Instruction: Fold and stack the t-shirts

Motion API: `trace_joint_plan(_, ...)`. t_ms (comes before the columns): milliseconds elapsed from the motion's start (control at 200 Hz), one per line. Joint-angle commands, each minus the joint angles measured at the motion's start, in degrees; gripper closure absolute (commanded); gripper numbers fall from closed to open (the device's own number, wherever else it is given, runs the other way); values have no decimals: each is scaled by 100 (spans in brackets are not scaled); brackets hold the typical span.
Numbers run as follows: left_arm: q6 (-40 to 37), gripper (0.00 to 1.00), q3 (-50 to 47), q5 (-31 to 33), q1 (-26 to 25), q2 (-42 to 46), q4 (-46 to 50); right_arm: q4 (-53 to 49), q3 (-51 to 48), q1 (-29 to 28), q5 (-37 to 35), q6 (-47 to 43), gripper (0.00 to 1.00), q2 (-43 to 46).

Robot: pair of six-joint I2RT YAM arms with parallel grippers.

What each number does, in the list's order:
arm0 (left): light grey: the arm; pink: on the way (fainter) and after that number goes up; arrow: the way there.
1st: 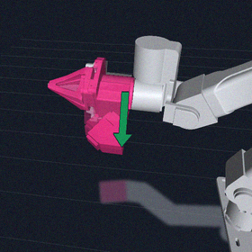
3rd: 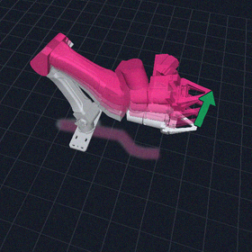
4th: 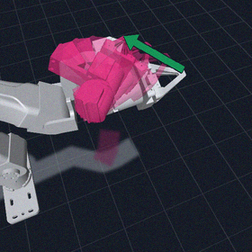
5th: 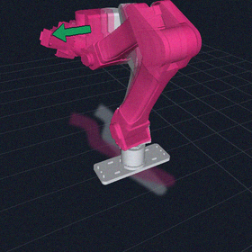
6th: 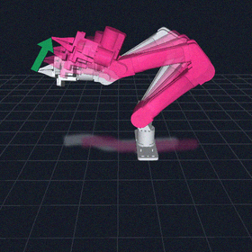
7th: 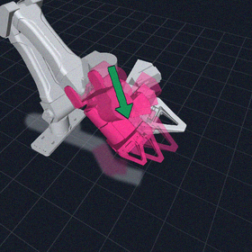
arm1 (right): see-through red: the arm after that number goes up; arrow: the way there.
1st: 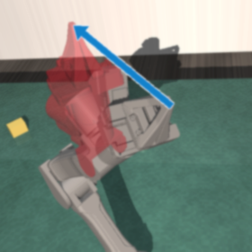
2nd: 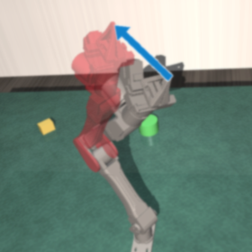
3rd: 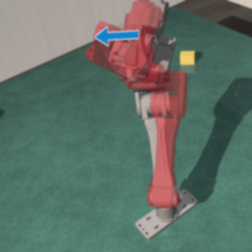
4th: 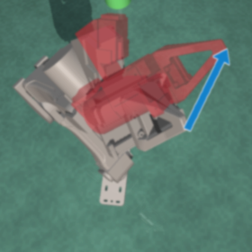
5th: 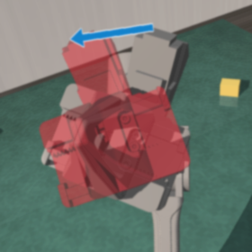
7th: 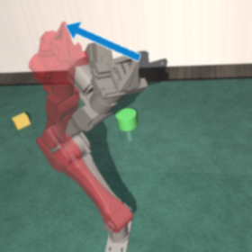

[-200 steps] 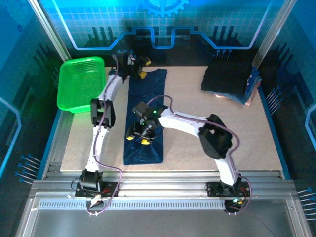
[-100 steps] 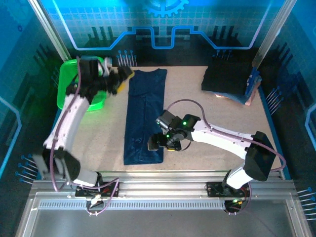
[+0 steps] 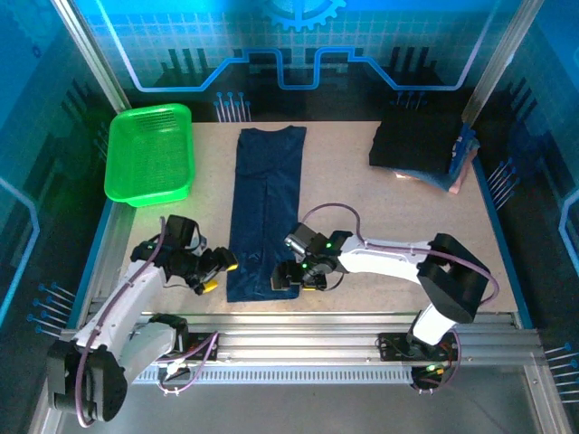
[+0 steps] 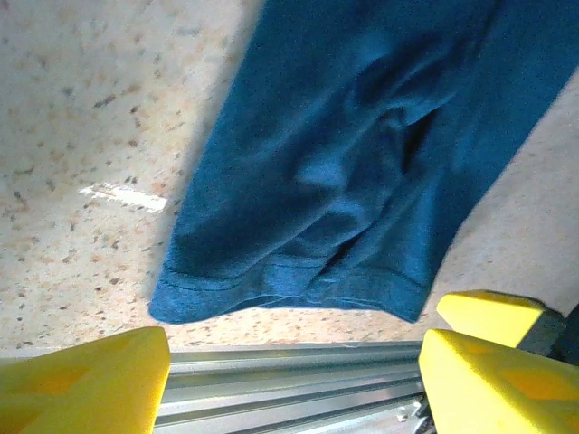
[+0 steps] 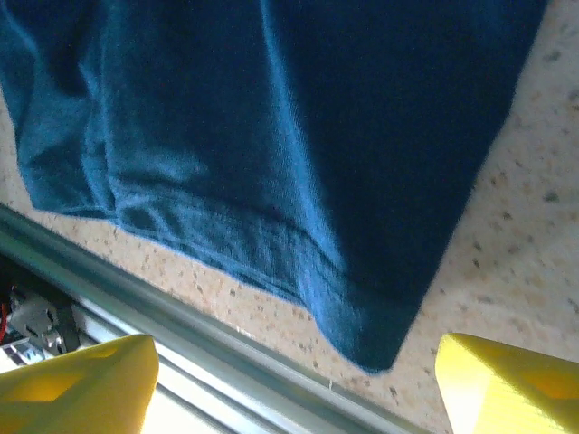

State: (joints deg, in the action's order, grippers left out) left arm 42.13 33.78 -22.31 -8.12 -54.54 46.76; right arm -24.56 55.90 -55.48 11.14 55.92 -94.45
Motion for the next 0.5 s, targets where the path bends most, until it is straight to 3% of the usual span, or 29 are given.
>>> trace_joint_plan(0,195,27,-231,36,-58,-125,-355,311,-34,-68,-50,213,20,-254)
trace_joint_plan(370,465,45,-865,-358,-216,-1002,-1606,288,51,-102,-265,502,26,-617)
trace_joint_plan(495,694,51,-1057,-524,-444,-1363,-2220,319,44,-77,-296,594,38,-718)
